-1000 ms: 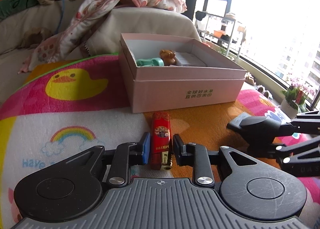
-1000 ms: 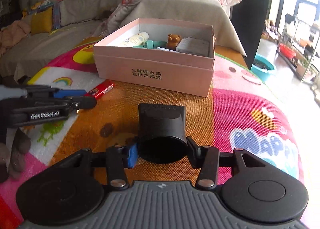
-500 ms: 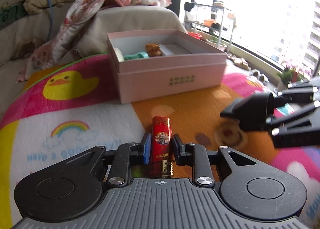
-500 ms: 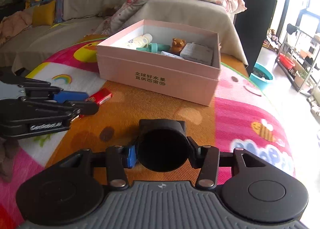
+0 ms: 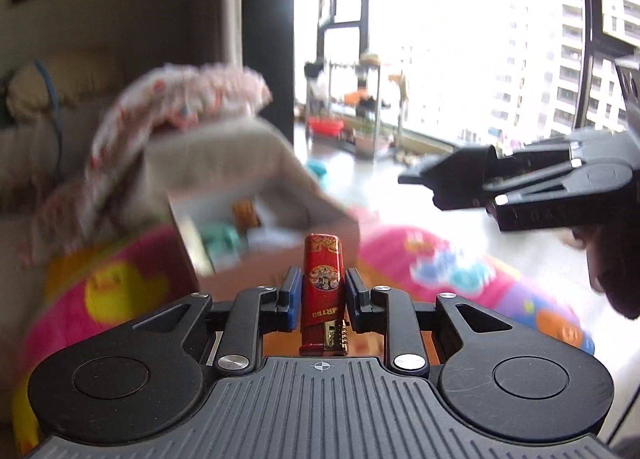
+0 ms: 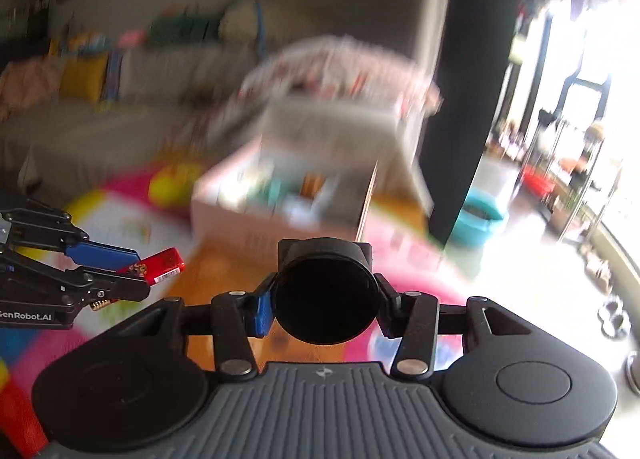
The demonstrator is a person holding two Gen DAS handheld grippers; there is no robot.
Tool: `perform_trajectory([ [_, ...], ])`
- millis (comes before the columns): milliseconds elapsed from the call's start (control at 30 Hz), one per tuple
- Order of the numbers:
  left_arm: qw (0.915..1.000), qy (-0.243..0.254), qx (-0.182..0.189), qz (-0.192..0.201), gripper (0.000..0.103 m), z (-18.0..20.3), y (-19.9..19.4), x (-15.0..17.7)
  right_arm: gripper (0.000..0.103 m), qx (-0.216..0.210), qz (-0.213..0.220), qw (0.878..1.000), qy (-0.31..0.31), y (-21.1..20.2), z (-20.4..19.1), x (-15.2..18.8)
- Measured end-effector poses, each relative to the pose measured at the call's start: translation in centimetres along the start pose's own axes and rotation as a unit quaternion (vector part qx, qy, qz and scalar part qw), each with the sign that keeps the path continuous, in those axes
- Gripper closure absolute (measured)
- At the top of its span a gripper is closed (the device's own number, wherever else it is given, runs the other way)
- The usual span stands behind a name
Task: Organize rigid objects
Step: 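Drop the lighter into the pink box with the left tool while right drops the funnel in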
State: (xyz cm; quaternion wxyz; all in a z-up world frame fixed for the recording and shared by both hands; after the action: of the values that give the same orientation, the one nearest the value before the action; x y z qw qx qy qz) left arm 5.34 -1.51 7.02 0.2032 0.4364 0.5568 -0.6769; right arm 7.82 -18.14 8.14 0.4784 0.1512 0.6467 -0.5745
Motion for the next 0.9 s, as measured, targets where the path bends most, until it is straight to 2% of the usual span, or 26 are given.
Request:
perform_trajectory([
  [100, 0.9992, -0.006, -0.011, 0.039, 0.076, -1.9, 0.0, -4.3, 0.055, 0.005, 0.033, 0.999, 0.008, -0.7, 0.8, -3.3],
  [167, 0.9985, -0.027, -0.006, 0.048, 0.076, -3.5, 1.2, -6.7, 0.055, 0.008, 0.055, 0.998, 0.004, -0.4, 1.0, -5.6],
  [300, 0.9946, -0.085, -0.002, 0.059, 0.076, -7.2, 4.7, -11.0, 0.055, 0.012, 0.061, 0.998, 0.007, 2.9, 1.0, -10.5],
  [400, 0.9894, -0.142, -0.002, 0.032, 0.076, -10.1, 8.2, -12.4, 0.055, 0.009, 0.054, 0.998, -0.003, 7.1, 0.3, -13.5],
  [467, 0.9865, -0.164, -0.01, 0.005, 0.076, -11.4, 10.5, -11.8, 0.041, -0.005, 0.035, 0.999, -0.007, 10.0, 0.0, -14.1],
  [500, 0.9865, -0.162, -0.023, -0.005, 0.076, -11.7, 11.4, -11.1, 0.03, 0.005, 0.02, 1.0, -0.004, 11.3, 0.0, -13.8],
  [567, 0.9872, -0.153, -0.039, -0.021, 0.076, -11.7, 12.3, -9.3, 0.029, 0.025, 0.002, 1.0, 0.016, 12.8, 0.6, -12.3],
  [667, 0.9861, -0.157, -0.039, -0.036, 0.076, -10.6, 11.7, -5.3, 0.026, 0.023, -0.03, 0.999, 0.035, 13.0, 0.7, -7.9],
  [733, 0.9842, -0.154, -0.062, -0.061, 0.076, -9.6, 10.7, -1.8, 0.024, 0.028, -0.052, 0.997, 0.042, 12.7, 0.4, -4.3],
  [833, 0.9815, -0.139, -0.099, -0.086, 0.076, -7.8, 8.7, 3.7, 0.023, 0.011, -0.091, 0.994, 0.066, 12.1, -0.3, 1.2],
  [900, 0.9766, -0.151, -0.116, -0.1, 0.076, -7.0, 7.6, 6.9, 0.023, 0.009, -0.112, 0.991, 0.075, 11.9, -0.7, 4.1],
])
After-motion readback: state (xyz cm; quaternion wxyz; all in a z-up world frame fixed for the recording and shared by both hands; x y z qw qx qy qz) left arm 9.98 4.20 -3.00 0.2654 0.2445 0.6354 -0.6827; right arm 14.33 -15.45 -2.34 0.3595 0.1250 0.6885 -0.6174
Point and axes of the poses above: each gripper's, at about its wrist camera, not at the fingertips, and y roughly the way its jaws point, z to its right, x to its underside, the point moved 10 cm from there along y, roughly the way its jaws point, and after that the axes turned 8 degrees about -z, right-handed, at the moved point
